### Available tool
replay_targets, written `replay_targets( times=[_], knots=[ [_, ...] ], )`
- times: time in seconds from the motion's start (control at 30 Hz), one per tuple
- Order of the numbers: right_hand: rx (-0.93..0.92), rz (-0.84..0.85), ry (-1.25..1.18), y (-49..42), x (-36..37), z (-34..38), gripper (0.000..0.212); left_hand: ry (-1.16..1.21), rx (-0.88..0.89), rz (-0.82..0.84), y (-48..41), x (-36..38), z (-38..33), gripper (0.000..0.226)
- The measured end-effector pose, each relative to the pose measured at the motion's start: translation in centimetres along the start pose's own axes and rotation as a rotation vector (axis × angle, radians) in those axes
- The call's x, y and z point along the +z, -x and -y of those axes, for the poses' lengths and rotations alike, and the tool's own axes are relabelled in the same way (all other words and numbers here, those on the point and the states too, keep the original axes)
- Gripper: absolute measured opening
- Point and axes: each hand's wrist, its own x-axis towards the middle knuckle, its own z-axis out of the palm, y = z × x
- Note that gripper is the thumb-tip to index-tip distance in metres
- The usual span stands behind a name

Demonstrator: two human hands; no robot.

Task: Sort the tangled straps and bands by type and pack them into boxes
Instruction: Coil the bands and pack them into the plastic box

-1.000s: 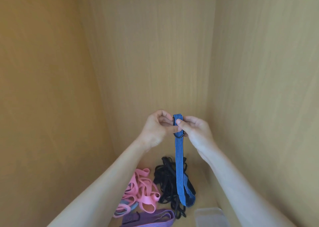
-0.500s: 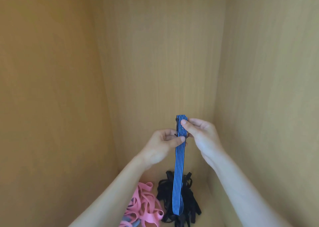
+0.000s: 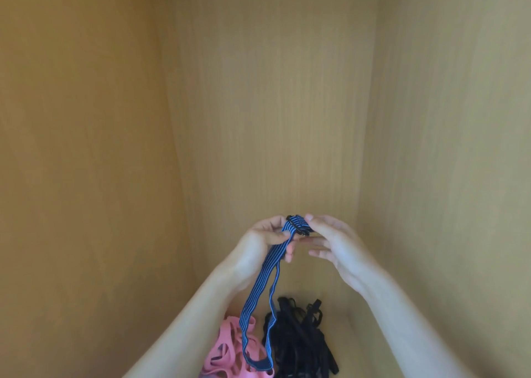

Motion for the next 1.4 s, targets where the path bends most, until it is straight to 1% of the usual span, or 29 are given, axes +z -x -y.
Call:
replay_targets(
  times=[0.07, 0.13, 0.2, 0.3, 0.47, 0.57, 0.67, 0.73, 0.8, 0.87, 0.93, 1.0, 1.1, 1.17, 1.23, 1.4],
  knots=[
    [-0.032, 0.010, -0.042, 0.3, -0.2, -0.3, 0.026, 0.045, -0.026, 0.056, 0.2, -0.4, -0.4, 0.007],
    [-0.093, 0.034, -0.069, 0.7, -0.3, -0.3, 0.035, 0.066, -0.033, 0.078, 0.3, -0.5, -0.6, 0.008],
    [-0.129, 0.070, -0.063, 1.1, -0.3, -0.5, 0.039, 0.042, -0.028, 0.064, 0.4, -0.5, -0.8, 0.011],
    [-0.132, 0.069, -0.045, 1.6, -0.2, -0.9, 0.037, 0.002, -0.040, 0.004, 0.3, -0.4, -0.6, 0.020],
    [-0.088, 0.020, -0.097, 1.8, 0.1, -1.8, 0.019, -0.009, -0.055, -0.066, 0.3, 0.0, -0.2, 0.027],
    [-0.037, 0.008, -0.206, 2.1, 0.5, -1.9, 0.021, -0.027, -0.044, -0.083, 0.2, 0.0, 0.1, 0.022],
    [-0.006, 0.013, -0.352, 2.5, 0.8, -1.8, 0.035, -0.007, -0.032, -0.100, 0.0, 0.0, 0.5, 0.029],
    [0.015, 0.003, -0.421, 2.7, 1.0, -1.9, 0.039, 0.022, -0.029, -0.116, -0.1, -0.1, 0.8, 0.032],
    [0.035, -0.006, -0.469, 2.8, 1.1, -2.0, 0.037, 0.055, -0.029, -0.137, -0.2, -0.4, 1.1, 0.029],
    [0.054, -0.020, -0.515, 2.8, 1.1, -2.1, 0.030, 0.098, -0.029, -0.168, -0.1, -0.7, 1.6, 0.025],
    [0.072, -0.031, -0.571, 2.8, 1.1, -2.3, 0.024, 0.161, -0.039, -0.214, -0.2, -0.8, 2.0, 0.028],
    [0.099, -0.028, -0.618, 2.9, 1.4, -2.6, 0.025, 0.221, -0.042, -0.252, -0.3, -0.7, 2.3, 0.030],
    [0.156, -0.019, -0.589, 3.3, 1.8, -3.3, 0.020, 0.267, -0.041, -0.277, -0.8, 0.0, 2.3, 0.026],
    [0.166, -0.034, -0.575, 3.3, 1.9, -3.7, 0.024, 0.291, -0.048, -0.301, -1.0, 0.4, 2.2, 0.027],
    [0.151, -0.047, -0.634, 3.4, 1.9, -3.8, 0.030, 0.324, -0.044, -0.319, -0.8, 0.6, 2.1, 0.031],
    [0.191, 0.035, -0.787, 4.1, 2.4, -4.1, 0.022, 0.417, -0.023, -0.306, 0.4, 0.2, 2.0, 0.032]
  ],
)
